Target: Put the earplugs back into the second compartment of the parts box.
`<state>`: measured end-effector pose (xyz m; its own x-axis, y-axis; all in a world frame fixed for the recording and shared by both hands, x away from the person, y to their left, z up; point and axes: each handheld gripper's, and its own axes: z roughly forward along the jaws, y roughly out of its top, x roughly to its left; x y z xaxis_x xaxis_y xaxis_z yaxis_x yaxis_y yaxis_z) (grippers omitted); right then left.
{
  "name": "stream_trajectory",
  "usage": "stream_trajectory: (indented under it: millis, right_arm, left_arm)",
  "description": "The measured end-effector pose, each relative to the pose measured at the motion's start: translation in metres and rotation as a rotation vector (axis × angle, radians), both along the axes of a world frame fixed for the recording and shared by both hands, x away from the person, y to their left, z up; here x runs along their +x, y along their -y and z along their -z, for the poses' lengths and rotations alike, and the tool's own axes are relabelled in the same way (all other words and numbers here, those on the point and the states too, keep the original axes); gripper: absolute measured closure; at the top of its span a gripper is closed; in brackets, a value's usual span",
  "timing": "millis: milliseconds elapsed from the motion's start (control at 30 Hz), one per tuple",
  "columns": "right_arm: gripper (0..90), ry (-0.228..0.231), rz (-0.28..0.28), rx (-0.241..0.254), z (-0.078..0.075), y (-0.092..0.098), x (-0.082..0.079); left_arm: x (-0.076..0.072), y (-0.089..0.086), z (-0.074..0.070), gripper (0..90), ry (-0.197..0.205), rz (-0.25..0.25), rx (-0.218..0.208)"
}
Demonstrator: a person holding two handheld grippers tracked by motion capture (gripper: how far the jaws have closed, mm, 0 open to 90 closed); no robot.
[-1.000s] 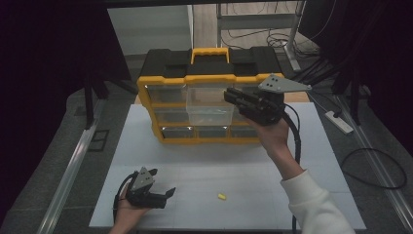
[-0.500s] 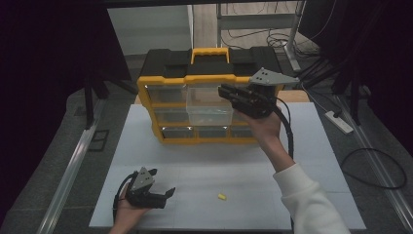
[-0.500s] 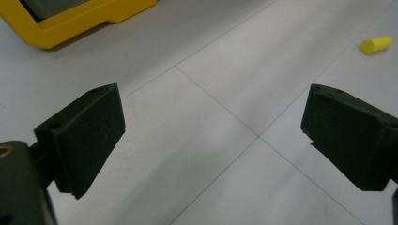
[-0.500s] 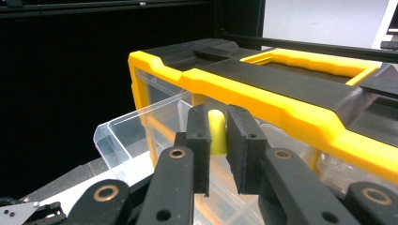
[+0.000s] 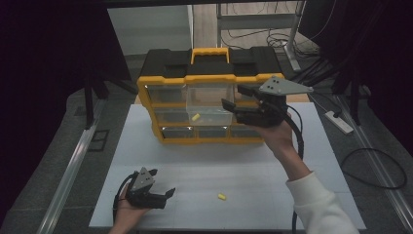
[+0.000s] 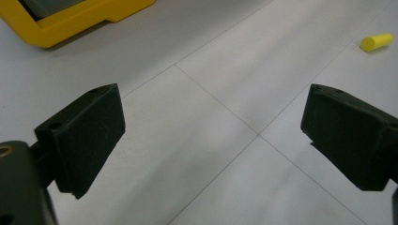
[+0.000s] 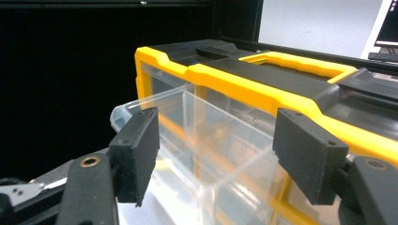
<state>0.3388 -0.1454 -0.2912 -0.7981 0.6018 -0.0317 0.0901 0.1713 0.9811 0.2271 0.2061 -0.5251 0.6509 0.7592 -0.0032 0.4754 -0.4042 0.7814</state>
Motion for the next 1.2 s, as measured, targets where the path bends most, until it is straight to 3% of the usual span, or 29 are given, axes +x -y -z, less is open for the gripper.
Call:
stream_trajectory:
  millis: [167, 267, 667, 733, 1200]
  right_arm:
    - [30.6, 0.015, 0.008, 0.013, 0.004, 0.017, -0.015]
    - [29.8, 0.017, -0.001, -0.011, 0.009, 0.026, -0.025]
    - [28.8, -0.005, -0.029, -0.027, 0.043, 0.045, -0.058]
    - [28.7, -0.02, -0.031, -0.035, 0.055, 0.048, -0.064]
    - [28.1, -0.111, -0.034, -0.112, 0.097, 0.053, -0.073]
  left_arm:
    - [0.0, 0.0, 0.0, 6.9, 0.001, -0.004, -0.002]
    - [0.0, 0.0, 0.0, 6.9, 0.002, -0.004, -0.001]
    - [0.0, 0.001, 0.0, 6.9, 0.0, -0.002, 0.002]
    - [0.0, 0.001, 0.0, 6.9, 0.0, -0.003, 0.001]
    - [-0.001, 0.001, 0.0, 7.0, 0.002, 0.001, -0.001]
